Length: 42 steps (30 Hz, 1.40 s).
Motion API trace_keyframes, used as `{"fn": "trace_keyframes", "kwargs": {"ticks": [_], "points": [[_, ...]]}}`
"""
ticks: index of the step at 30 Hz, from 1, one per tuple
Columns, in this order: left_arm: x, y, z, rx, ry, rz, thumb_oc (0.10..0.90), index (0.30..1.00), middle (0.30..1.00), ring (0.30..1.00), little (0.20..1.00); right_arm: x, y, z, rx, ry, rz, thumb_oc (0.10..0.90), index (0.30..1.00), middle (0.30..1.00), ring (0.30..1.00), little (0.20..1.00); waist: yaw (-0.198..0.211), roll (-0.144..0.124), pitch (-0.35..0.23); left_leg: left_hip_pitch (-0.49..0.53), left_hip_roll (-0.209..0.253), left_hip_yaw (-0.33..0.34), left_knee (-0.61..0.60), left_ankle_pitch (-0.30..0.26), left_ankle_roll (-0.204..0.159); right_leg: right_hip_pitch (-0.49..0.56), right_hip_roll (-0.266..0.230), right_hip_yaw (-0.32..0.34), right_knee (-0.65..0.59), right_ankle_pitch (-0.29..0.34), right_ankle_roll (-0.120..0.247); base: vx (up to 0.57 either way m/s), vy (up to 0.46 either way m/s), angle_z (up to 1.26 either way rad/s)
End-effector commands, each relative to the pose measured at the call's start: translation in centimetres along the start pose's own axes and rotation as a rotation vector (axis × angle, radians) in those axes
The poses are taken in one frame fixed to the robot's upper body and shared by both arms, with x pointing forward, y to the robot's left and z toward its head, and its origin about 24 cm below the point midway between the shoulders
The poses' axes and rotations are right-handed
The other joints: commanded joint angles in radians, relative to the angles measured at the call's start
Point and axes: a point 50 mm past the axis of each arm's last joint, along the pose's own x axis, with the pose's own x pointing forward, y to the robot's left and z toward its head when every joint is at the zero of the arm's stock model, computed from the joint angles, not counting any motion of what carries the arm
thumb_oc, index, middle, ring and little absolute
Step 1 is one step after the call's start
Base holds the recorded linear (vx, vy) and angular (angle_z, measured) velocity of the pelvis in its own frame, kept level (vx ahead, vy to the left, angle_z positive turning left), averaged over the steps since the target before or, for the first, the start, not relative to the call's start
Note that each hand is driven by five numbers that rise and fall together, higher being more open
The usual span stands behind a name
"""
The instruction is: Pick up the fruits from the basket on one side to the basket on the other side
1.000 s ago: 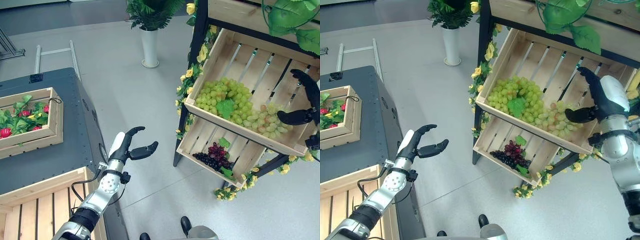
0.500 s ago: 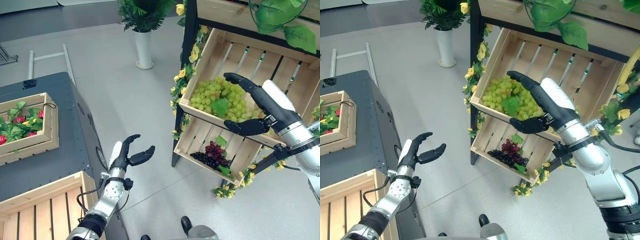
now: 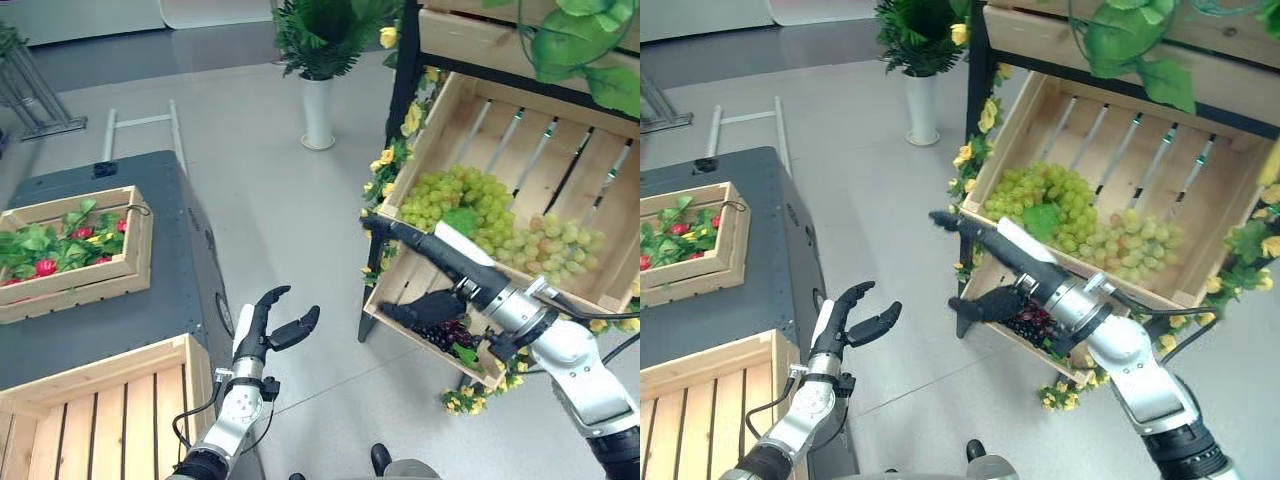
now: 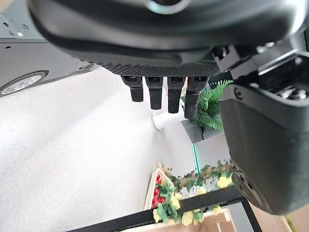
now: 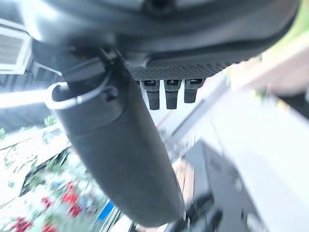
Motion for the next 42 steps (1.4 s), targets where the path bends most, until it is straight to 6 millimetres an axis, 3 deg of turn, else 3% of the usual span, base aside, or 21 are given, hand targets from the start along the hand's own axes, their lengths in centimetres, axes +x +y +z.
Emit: {"fn": "trace_keyframes", "kwargs": {"ticks": [1, 9, 10, 12, 14, 17, 23, 28, 34, 42], "points": [[1.9, 0.4, 2.9, -0.061, -0.181, 0.070, 0.800, 0.900, 0.900, 0.900, 0.900, 1.1, -1.1, 1.3, 0.071, -0.162, -0.092, 0.800, 0.900, 0.900, 0.900, 0.900, 0.050, 0.005, -0.043, 0.035, -0.054, -0.037, 0.010, -0.143, 0.020, 0.017, 0.059, -0.087, 0.002, -0.019, -0.043, -0.01, -0.043, 0.16], [0.1, -1.0, 0.3, -0.066, -0.081, 0.032, 0.800, 0.900, 0.900, 0.900, 0.900, 1.9, 3.6, -4.1, 0.310, 0.019, -0.132, 0.800, 0.900, 0.900, 0.900, 0.900, 0.085, 0.009, -0.037, 0.036, -0.058, -0.061, 0.010, -0.139, 0.021, 0.031, 0.050, -0.136, 0.007, -0.030, -0.048, -0.01, -0.033, 0.12], [-0.3, -1.3, -0.4, -0.064, -0.045, 0.017, 0.800, 0.900, 0.900, 0.900, 0.900, 1.7, 5.1, -5.9, 0.392, 0.098, -0.160, 0.800, 0.900, 0.900, 0.900, 0.900, 0.090, 0.011, -0.037, 0.037, -0.058, -0.064, 0.010, -0.139, 0.020, 0.033, 0.049, -0.143, 0.009, -0.033, -0.049, 0.00, -0.015, 0.08], [-0.8, -1.7, -1.0, -0.047, -0.023, 0.000, 0.800, 0.900, 0.900, 0.900, 0.900, 1.5, 6.8, -7.5, 0.455, 0.177, -0.179, 0.800, 0.900, 0.900, 0.900, 0.900, 0.093, 0.014, -0.036, 0.039, -0.058, -0.069, 0.010, -0.137, 0.021, 0.036, 0.048, -0.149, 0.011, -0.035, -0.051, 0.00, -0.014, 0.14], [-1.5, -1.9, -1.9, -0.043, 0.028, -0.002, 0.800, 0.900, 0.900, 0.900, 0.900, 0.5, 9.0, -9.8, 0.509, 0.307, -0.203, 0.800, 0.900, 0.900, 0.900, 0.900, 0.096, 0.017, -0.037, 0.040, -0.057, -0.073, 0.010, -0.137, 0.021, 0.039, 0.046, -0.158, 0.012, -0.038, -0.053, 0.01, -0.019, 0.15], [-1.9, -2.3, -2.3, -0.031, 0.048, -0.035, 0.800, 0.900, 0.900, 0.900, 0.900, -0.3, 10.3, -11.3, 0.550, 0.397, -0.225, 0.800, 0.900, 0.900, 0.900, 0.900, 0.100, 0.020, -0.036, 0.041, -0.057, -0.078, 0.010, -0.138, 0.023, 0.042, 0.045, -0.165, 0.013, -0.041, -0.055, 0.01, -0.017, 0.07], [-4.0, -3.0, -5.6, -0.050, 0.251, -0.138, 0.800, 0.900, 0.900, 0.900, 0.900, -4.0, 13.8, -15.6, 0.638, 0.671, -0.261, 0.800, 0.900, 0.900, 0.900, 0.900, 0.116, 0.035, -0.039, 0.040, -0.060, -0.096, 0.010, -0.137, 0.029, 0.051, 0.047, -0.175, 0.011, -0.050, -0.059, 0.01, -0.006, 0.03], [-6.1, -3.3, -8.0, -0.093, 0.423, -0.195, 0.800, 0.900, 0.900, 0.900, 0.900, -8.0, 15.9, -17.7, 0.719, 0.903, -0.380, 0.800, 0.900, 0.900, 0.900, 0.900, 0.121, 0.040, -0.046, 0.042, -0.063, -0.106, 0.010, -0.141, 0.035, 0.060, 0.051, -0.175, 0.008, -0.057, -0.064, 0.02, -0.005, 0.07], [-7.5, -4.9, -8.7, -0.073, 0.479, -0.400, 0.800, 0.900, 0.900, 0.900, 0.900, -11.1, 17.5, -18.5, 0.643, 1.085, -0.355, 0.800, 0.900, 0.900, 0.900, 0.900, 0.116, 0.053, -0.045, 0.043, -0.068, -0.116, 0.010, -0.144, 0.043, 0.058, 0.058, -0.165, 0.018, -0.069, -0.068, 0.01, -0.001, 0.01], [-7.7, -4.9, -9.1, 0.039, 0.506, -0.474, 0.800, 0.900, 0.900, 0.900, 0.900, -11.4, 17.9, -18.6, 0.605, 1.128, -0.268, 0.800, 0.900, 0.900, 0.900, 0.900, 0.118, 0.053, -0.045, 0.046, -0.070, -0.123, 0.015, -0.148, 0.046, 0.065, 0.062, -0.162, 0.024, -0.080, -0.072, 0.00, 0.000, 0.00]]}}
